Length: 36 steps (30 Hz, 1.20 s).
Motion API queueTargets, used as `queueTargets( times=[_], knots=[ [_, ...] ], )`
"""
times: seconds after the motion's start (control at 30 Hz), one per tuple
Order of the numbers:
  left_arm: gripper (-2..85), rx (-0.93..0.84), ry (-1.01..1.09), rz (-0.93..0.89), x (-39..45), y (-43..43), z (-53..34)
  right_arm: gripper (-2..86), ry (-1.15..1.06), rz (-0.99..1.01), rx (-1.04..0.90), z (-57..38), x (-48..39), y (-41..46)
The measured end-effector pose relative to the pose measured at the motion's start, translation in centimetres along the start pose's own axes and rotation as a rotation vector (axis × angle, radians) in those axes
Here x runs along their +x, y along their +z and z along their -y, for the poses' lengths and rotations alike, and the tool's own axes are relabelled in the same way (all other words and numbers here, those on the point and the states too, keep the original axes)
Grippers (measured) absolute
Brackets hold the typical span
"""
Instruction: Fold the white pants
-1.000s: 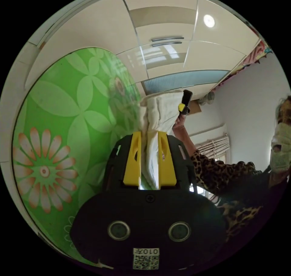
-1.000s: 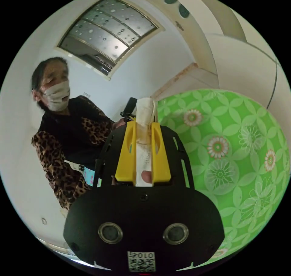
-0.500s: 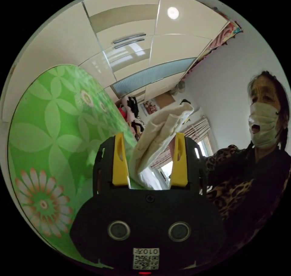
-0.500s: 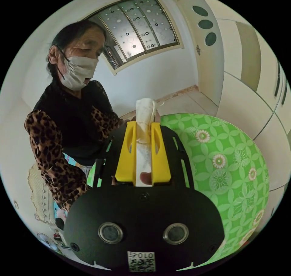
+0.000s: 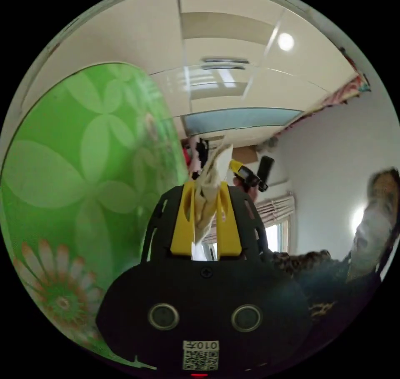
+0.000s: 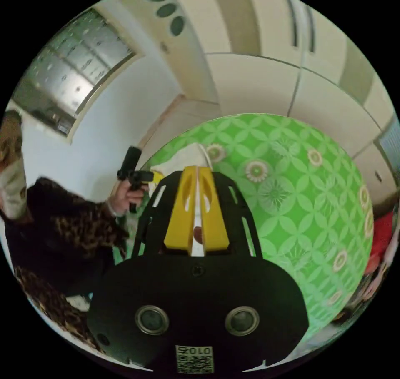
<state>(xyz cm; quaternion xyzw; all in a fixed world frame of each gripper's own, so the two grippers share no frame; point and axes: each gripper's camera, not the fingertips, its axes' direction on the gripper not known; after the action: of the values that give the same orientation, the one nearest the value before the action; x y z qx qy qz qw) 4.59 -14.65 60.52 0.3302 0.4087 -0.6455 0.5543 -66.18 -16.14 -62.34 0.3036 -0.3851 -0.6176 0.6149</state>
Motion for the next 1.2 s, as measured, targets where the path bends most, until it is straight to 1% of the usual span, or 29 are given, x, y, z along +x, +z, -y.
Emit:
queueTargets(
  times=[0.03, 0.07, 0.1, 0.17, 0.23, 0.27, 0.33, 0.4, 0.43, 0.5, 0.53, 0.6, 0.63, 0.67, 0.7, 0.77, 0.83, 0.87, 0.93, 1.0, 1.03, 1.07, 1.1, 1.13, 1.2],
  knots=[
    [5.4, -0.007, -0.092, 0.014, -1.1, 0.0, 0.8, 2.8, 0.045, 0.006, 0.024, -0.4, 0.5, -0.2],
    [5.0, -0.01, -0.131, 0.026, -1.4, 0.0, 1.1, 2.5, 0.107, 0.057, 0.082, -1.6, 1.1, -0.9],
    [4.3, -0.029, -0.123, 0.044, -1.2, 0.3, 1.8, 2.5, 0.103, 0.171, 0.133, -3.2, 1.0, -1.3],
    [3.6, -0.047, -0.132, 0.07, -1.0, 0.6, 2.5, 2.5, 0.077, 0.291, 0.166, -5.6, -0.2, -1.4],
    [3.1, -0.054, -0.139, 0.088, -0.7, 0.9, 2.9, 2.6, 0.111, 0.282, 0.137, -8.2, -2.0, -0.7],
    [3.0, -0.057, -0.134, 0.093, -0.6, 1.0, 3.1, 2.7, 0.161, 0.261, 0.091, -10.0, -3.3, 0.0],
    [2.9, -0.07, -0.083, 0.144, 0.0, 1.4, 3.7, 2.7, 0.201, 0.246, 0.056, -14.0, -5.7, 0.7],
    [3.1, -0.096, -0.057, 0.206, 0.7, 1.6, 4.2, 2.7, 0.288, 0.288, 0.042, -21.1, -8.5, 1.3],
    [3.2, -0.119, -0.034, 0.223, 1.1, 1.5, 4.8, 2.8, 0.321, 0.303, 0.044, -23.2, -9.1, 1.4],
    [3.5, -0.129, -0.011, 0.24, 1.6, 1.3, 5.7, 2.8, 0.461, 0.367, 0.087, -32.2, -11.7, 1.6],
    [3.6, -0.137, 0.017, 0.258, 2.1, 1.1, 6.3, 2.7, 0.504, 0.388, 0.097, -34.5, -12.3, 1.7],
    [3.9, -0.14, 0.041, 0.298, 2.6, 0.9, 7.5, 2.8, 0.69, 0.444, 0.193, -43.6, -14.7, 1.6],
    [4.1, -0.14, 0.05, 0.307, 3.0, 0.7, 8.2, 2.8, 0.736, 0.45, 0.225, -45.6, -15.3, 1.4],
    [4.2, -0.138, 0.051, 0.308, 3.1, 0.6, 8.6, 2.9, 0.81, 0.462, 0.298, -49.2, -16.5, 0.8],
    [4.4, -0.124, 0.045, 0.314, 3.3, 0.2, 9.4, 3.1, 0.852, 0.47, 0.386, -52.0, -17.6, -0.1],
    [4.6, -0.1, 0.061, 0.345, 4.0, -0.5, 10.3, 3.7, 0.879, 0.502, 0.472, -54.5, -18.2, -1.7],
    [4.9, -0.048, 0.072, 0.378, 4.8, -2.0, 11.6, 4.2, 0.871, 0.477, 0.473, -55.7, -18.8, -4.0],
    [4.9, -0.04, 0.077, 0.381, 4.9, -2.3, 12.1, 4.2, 0.878, 0.416, 0.469, -56.9, -19.6, -5.7],
    [5.1, -0.031, 0.079, 0.422, 5.4, -3.2, 13.8, 3.8, 0.968, 0.344, 0.469, -60.0, -21.6, -7.4],
    [5.1, -0.044, 0.099, 0.431, 5.9, -3.5, 15.1, 3.3, 1.256, 0.263, 0.513, -67.6, -25.5, -7.6],
    [5.1, -0.054, 0.093, 0.42, 5.9, -3.7, 15.9, 3.2, 1.312, 0.266, 0.552, -69.8, -26.9, -7.4],
    [5.1, -0.057, 0.091, 0.416, 5.9, -3.7, 16.2, 3.4, 1.383, 0.32, 0.683, -74.7, -29.8, -6.8],
    [5.1, -0.063, 0.083, 0.422, 5.9, -3.7, 16.9, 3.6, 1.422, 0.395, 0.885, -79.8, -33.2, -5.9],
    [5.1, -0.069, 0.073, 0.436, 5.8, -3.7, 17.5, 3.8, 1.432, 0.434, 1.0, -82.4, -35.0, -5.3],
    [5.1, -0.077, 0.065, 0.454, 5.6, -3.5, 18.5, 6.9, 1.431, 0.574, 1.446, -91.3, -42.4, -1.5]
  ],
)
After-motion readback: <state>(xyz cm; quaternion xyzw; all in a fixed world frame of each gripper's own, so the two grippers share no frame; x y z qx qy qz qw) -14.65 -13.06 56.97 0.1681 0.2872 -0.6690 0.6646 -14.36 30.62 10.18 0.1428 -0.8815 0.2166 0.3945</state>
